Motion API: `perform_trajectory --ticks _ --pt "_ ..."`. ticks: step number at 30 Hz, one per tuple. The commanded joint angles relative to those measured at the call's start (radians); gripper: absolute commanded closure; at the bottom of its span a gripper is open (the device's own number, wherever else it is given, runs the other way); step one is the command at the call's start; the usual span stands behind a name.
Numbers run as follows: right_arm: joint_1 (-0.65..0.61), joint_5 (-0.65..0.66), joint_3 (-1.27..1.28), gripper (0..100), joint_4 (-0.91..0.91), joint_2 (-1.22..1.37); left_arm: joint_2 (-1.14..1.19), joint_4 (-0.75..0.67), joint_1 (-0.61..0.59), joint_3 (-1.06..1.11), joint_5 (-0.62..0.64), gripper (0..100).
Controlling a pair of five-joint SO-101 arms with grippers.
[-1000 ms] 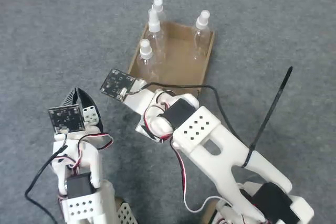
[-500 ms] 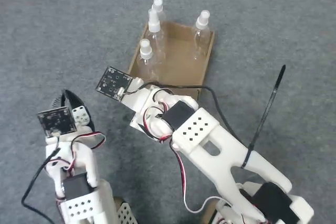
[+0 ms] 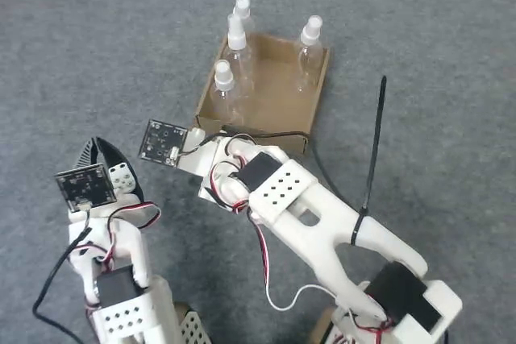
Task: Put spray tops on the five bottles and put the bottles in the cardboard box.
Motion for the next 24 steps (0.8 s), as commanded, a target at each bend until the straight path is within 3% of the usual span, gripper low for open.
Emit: perform_trajectory --ticks 1,24 --pt "-0.013 0.038 -0.023 70.0 -0.025 0.008 -0.015 -0.040 -0.002 -0.015 0.005 99" --pt "-0.005 0.048 -0.153 70.0 -0.045 0.234 -0.015 -0.038 -0.002 -0.013 0.005 99"
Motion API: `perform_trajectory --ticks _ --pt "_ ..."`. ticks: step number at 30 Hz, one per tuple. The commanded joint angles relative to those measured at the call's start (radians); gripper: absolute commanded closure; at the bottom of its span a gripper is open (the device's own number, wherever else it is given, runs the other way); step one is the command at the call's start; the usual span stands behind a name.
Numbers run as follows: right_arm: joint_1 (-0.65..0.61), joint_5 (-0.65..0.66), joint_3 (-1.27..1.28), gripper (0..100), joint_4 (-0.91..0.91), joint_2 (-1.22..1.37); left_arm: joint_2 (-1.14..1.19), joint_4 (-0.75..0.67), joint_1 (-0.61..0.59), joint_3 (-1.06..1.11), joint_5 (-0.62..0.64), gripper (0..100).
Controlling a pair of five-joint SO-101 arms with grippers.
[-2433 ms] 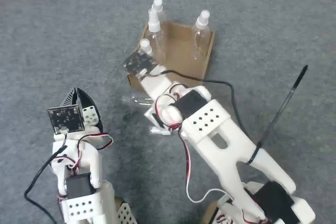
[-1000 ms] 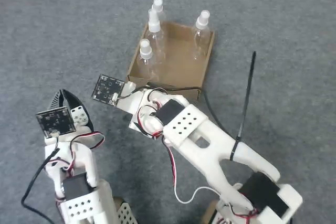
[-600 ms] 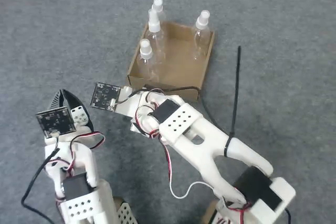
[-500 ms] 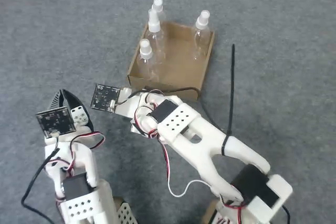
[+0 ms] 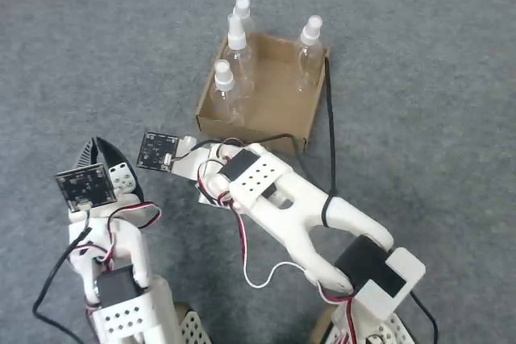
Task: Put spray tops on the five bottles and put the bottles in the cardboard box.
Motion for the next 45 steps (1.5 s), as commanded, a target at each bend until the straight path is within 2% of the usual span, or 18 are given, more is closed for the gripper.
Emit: perform_trajectory --ticks 1,11,27,34,38,45 --pt "-0.001 0.006 -0.066 70.0 -0.024 -0.008 -0.015 -0.038 -0.002 -0.013 0.005 99" --pt "0.067 0.005 -0.064 70.0 -0.058 0.012 -0.015 -0.038 -0.002 -0.013 0.005 99" --pt "0.064 0.006 -0.098 70.3 -0.053 0.117 -0.015 -0.038 -0.002 -0.013 0.005 99" --pt "0.065 0.006 -0.101 85.2 -0.028 0.110 -0.015 -0.038 -0.003 -0.013 0.005 99" --pt "0.068 0.008 -0.107 85.7 0.001 0.105 -0.015 -0.038 -0.003 -0.013 0.005 99" --pt "0.070 0.009 -0.204 85.7 0.179 0.108 -0.015 -0.038 -0.005 -0.013 0.005 99"
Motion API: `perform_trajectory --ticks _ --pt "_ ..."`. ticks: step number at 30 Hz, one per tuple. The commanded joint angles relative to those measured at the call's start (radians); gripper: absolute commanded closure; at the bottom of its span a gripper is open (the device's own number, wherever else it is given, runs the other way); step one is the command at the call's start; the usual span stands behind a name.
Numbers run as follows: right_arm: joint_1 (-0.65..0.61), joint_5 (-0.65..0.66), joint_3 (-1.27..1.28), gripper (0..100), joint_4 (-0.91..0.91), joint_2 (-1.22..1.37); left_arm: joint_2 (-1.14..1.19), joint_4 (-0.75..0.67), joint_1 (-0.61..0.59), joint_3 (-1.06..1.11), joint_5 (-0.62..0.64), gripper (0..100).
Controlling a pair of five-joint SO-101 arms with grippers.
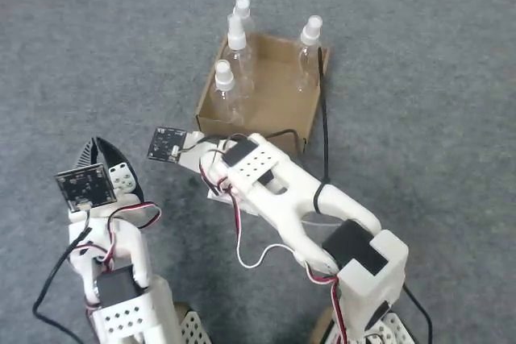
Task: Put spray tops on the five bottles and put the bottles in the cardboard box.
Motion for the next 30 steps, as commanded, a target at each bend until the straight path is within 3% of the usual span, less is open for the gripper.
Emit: perform_trajectory --ticks 1,18,30 --pt "0.019 0.009 -0.091 85.7 0.077 -0.027 -0.015 -0.038 -0.005 -0.013 0.005 99" --pt "0.088 0.014 -0.094 85.4 0.186 -0.028 -0.015 -0.038 -0.003 -0.013 0.005 99" --pt "0.096 0.089 -0.094 85.3 0.242 -0.027 -0.015 -0.038 -0.003 -0.013 0.005 99"
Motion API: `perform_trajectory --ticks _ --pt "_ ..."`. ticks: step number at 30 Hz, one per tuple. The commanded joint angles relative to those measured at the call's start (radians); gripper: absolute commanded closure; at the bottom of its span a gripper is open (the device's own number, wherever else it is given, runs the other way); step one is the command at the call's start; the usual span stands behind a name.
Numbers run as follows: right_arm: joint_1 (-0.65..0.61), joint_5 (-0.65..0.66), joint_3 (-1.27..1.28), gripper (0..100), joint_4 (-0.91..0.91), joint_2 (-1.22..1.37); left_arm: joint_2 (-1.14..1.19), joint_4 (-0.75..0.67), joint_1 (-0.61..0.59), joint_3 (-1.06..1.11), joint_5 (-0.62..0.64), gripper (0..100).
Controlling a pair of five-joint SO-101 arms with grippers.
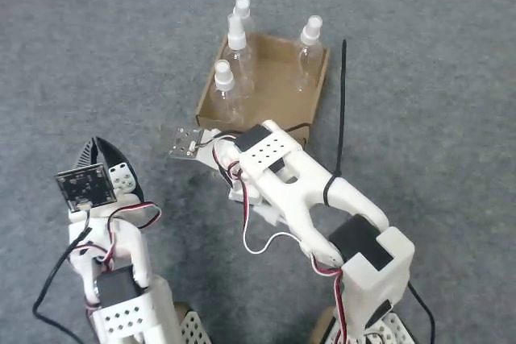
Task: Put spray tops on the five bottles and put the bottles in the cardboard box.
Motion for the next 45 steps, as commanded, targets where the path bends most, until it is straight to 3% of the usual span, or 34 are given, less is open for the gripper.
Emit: perform_trajectory --ticks 1,6,13,27,45 --pt "0.019 0.017 -0.068 85.3 0.021 -0.027 -0.015 -0.038 -0.003 -0.013 0.005 99" --pt "0.021 0.012 -0.068 85.0 0.021 -0.028 -0.015 -0.038 -0.002 -0.013 0.005 99" --pt "0.016 0.011 -0.068 74.2 0.035 -0.028 -0.015 -0.038 -0.002 -0.013 0.005 99" --pt "0.015 0.015 -0.137 69.1 0.065 -0.027 -0.015 -0.038 -0.002 -0.013 0.005 99" --pt "-0.048 0.017 -0.152 69.1 -0.044 0.065 -0.015 -0.038 -0.002 -0.013 0.005 99"
